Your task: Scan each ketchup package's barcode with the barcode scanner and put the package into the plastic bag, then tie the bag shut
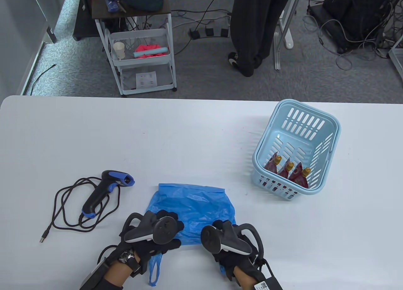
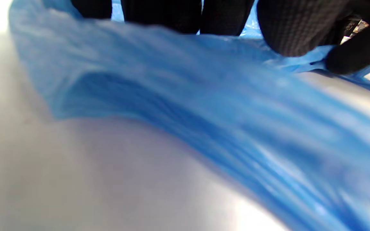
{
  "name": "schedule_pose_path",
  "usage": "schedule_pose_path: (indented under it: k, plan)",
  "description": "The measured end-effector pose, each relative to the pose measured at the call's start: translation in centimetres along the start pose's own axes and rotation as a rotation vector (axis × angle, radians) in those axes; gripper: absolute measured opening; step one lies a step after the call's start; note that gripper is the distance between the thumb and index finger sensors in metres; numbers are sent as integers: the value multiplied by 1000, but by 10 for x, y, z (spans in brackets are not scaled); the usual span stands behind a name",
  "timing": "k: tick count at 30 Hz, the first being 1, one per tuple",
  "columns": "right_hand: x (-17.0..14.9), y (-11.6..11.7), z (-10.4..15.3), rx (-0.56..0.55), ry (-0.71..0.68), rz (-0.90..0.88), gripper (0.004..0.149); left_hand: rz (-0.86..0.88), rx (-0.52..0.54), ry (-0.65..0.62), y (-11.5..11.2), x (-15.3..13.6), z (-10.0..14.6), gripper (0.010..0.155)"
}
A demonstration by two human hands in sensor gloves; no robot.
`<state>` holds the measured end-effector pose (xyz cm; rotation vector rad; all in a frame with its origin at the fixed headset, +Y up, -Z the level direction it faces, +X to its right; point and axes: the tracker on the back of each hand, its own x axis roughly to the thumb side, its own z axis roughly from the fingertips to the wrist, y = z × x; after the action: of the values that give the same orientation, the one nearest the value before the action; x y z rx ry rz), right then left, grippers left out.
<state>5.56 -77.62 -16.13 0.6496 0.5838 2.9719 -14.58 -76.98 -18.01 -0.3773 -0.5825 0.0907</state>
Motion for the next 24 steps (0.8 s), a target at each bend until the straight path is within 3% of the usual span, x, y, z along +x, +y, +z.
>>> schedule_pose_path:
  k: [9,15,20,24]
  plan:
    - [-18,-4,-2,-40,16,-206,38,42,12,-10,2,-1,1,69]
    - [-23,-5,-4,-48,42,-271,37,59,113,-36,16,2,8,64]
    - [-27,-5,-7,-58,85,-330,37,15,164,-122,28,22,17,61]
    - [-30,-5,-7,-57,93,-362,37,-70,141,-186,25,43,18,59]
